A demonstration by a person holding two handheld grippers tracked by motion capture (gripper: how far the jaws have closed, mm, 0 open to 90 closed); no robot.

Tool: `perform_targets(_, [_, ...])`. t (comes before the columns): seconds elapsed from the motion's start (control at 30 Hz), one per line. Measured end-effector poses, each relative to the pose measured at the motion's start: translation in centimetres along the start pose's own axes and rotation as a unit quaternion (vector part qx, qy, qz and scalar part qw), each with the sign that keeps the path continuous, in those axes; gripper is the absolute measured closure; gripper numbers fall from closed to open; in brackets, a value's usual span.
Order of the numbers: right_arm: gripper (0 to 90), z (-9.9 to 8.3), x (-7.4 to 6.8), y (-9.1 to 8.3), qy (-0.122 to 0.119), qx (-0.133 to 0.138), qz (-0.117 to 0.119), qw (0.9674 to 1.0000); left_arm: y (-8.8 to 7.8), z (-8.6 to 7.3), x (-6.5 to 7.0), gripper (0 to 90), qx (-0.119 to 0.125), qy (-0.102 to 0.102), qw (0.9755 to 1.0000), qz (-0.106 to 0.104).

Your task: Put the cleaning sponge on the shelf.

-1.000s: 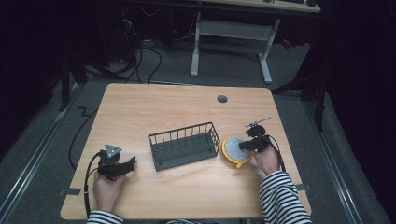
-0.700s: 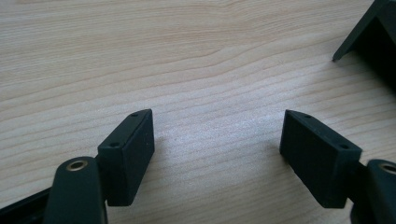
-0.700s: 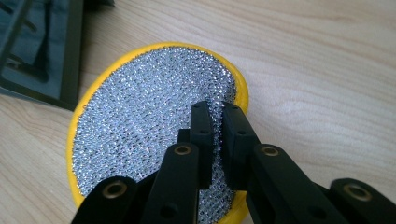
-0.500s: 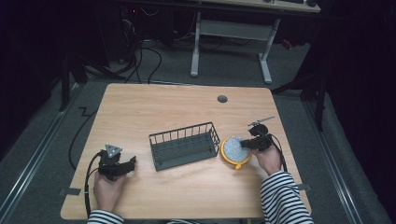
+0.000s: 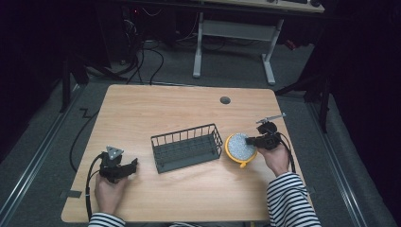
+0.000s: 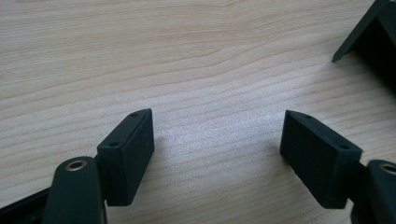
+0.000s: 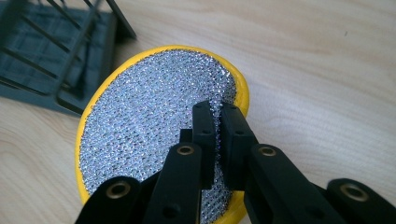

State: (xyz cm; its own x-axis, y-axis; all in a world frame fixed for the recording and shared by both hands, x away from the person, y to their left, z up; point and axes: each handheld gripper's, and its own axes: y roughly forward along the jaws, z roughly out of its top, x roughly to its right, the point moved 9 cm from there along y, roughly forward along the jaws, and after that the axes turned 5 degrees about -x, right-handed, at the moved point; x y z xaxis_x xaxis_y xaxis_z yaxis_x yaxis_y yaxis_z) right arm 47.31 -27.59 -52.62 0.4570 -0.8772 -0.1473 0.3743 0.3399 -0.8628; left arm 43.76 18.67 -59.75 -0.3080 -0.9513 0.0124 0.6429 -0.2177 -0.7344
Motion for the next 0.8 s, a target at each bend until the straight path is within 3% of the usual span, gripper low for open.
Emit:
perform_targets(0.23, [86.4, 0.8, -0.2, -1.2, -0.003, 0.011, -0.002, 0.9999, 0.0, 0.0, 0.0, 25.7, 0.000, 0.000, 1.0000, -0.001])
perform_targets(0.33, [86.4, 1.7, -0.2, -1.7, -0.004, 0.016, -0.007, 0.9998, -0.1, -0.1, 0.1, 24.8, -0.001, 0.006, 1.0000, -0.004])
perform_targets(0.43, [86.4, 3.0, -0.3, -2.9, -0.011, 0.030, -0.014, 0.9994, -0.1, -0.1, 0.0, 24.9, -0.002, -0.001, 1.0000, -0.001])
perform_targets(0.8, [86.3, 4.1, -1.1, -5.2, -0.021, 0.051, -0.006, 0.9984, -0.2, -0.2, 0.1, 24.3, -0.002, 0.004, 1.0000, -0.002])
